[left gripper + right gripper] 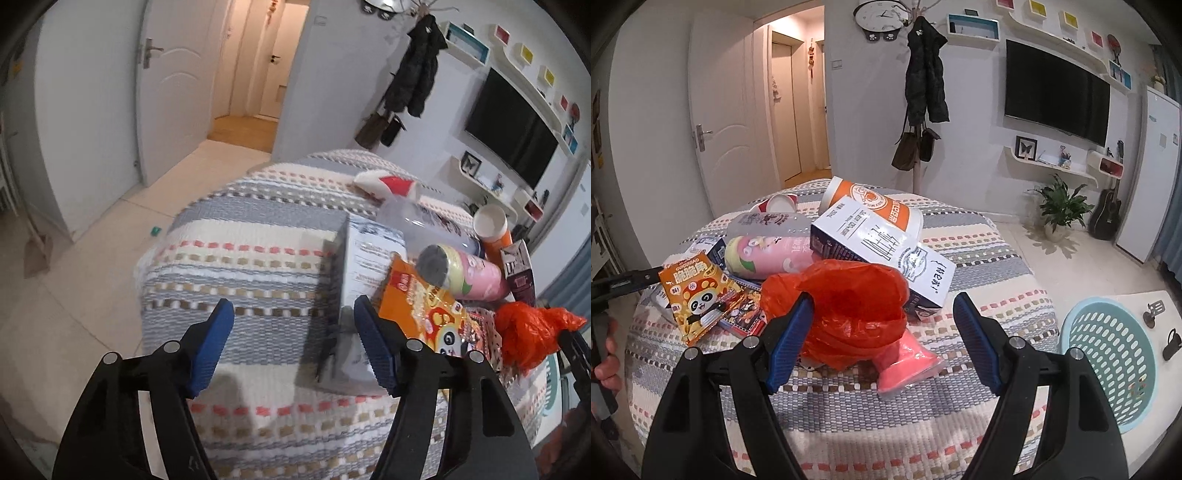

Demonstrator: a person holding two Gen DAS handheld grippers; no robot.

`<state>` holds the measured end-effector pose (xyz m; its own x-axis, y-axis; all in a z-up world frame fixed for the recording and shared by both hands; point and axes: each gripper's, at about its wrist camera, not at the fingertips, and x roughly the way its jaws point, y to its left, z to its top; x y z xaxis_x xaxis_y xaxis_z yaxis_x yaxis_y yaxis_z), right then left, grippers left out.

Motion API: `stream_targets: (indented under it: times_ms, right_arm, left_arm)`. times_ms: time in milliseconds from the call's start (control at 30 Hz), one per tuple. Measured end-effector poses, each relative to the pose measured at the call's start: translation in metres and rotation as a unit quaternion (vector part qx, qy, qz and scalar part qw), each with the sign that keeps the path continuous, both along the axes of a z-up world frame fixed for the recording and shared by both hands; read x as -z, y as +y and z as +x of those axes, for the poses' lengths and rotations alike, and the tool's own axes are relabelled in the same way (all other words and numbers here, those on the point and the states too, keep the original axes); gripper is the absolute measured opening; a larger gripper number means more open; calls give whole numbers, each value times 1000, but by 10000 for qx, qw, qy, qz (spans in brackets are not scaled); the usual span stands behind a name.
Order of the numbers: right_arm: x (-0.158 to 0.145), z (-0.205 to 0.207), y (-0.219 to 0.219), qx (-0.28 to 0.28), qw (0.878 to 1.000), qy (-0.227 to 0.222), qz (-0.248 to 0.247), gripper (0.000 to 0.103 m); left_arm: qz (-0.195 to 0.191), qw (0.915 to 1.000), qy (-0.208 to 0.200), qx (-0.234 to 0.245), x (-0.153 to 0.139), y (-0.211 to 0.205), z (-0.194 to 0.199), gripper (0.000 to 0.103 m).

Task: Collect trash
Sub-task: 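Grasp the white carton with the left tool while the right tool grasps the red bag, then carry both items to the blue basket and open both tools to drop them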

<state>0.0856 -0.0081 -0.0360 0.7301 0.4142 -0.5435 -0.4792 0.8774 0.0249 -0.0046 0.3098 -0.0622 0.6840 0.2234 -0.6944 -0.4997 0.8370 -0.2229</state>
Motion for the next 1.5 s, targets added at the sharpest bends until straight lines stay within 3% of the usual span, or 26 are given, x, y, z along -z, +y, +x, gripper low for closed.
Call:
stream_targets:
  times_ms: [267, 400, 500, 600, 833, 900, 967, 1033, 1167, 1500]
  right_arm:
    - [-2, -2, 1, -37, 10000, -16, -21, 74]
    - [1, 1, -1, -126, 9999, 93, 29, 74]
    - [1, 1, -1, -234, 9996, 133, 68, 82]
    - [2, 6, 6, -378, 9990, 246, 62, 83]
    - [16, 24, 28, -588, 9957, 708, 48, 82]
    - [19, 23, 32, -601, 9956, 717, -77, 72]
    - [21, 21, 33, -719, 9946, 742, -94, 49]
    - [19, 16, 32, -744, 9950, 658, -133, 38]
    - [8, 4, 23, -798, 9958, 447, -32, 32]
    - [-45, -13, -32, -609, 9966, -119, 541, 32]
  left_arm:
    - [175, 9978, 109, 628, 0, -40, 28, 70]
    - [281, 9968, 282, 688, 5, -50, 40, 70]
    - [238, 9964, 412, 706, 10, -51, 48, 66]
    - [248, 9957, 539, 710, 13, -50, 55, 53]
    - [126, 9976, 221, 641, 5, -49, 41, 52]
    - [126, 9980, 59, 622, -3, -50, 31, 52]
    - [176, 9980, -141, 597, -13, -53, 19, 52]
    - [215, 9974, -344, 599, -25, -56, 10, 52]
    - [299, 9955, -631, 645, -46, -67, -1, 52]
    - [516, 9827, -1333, 1178, -99, -126, -4, 52]
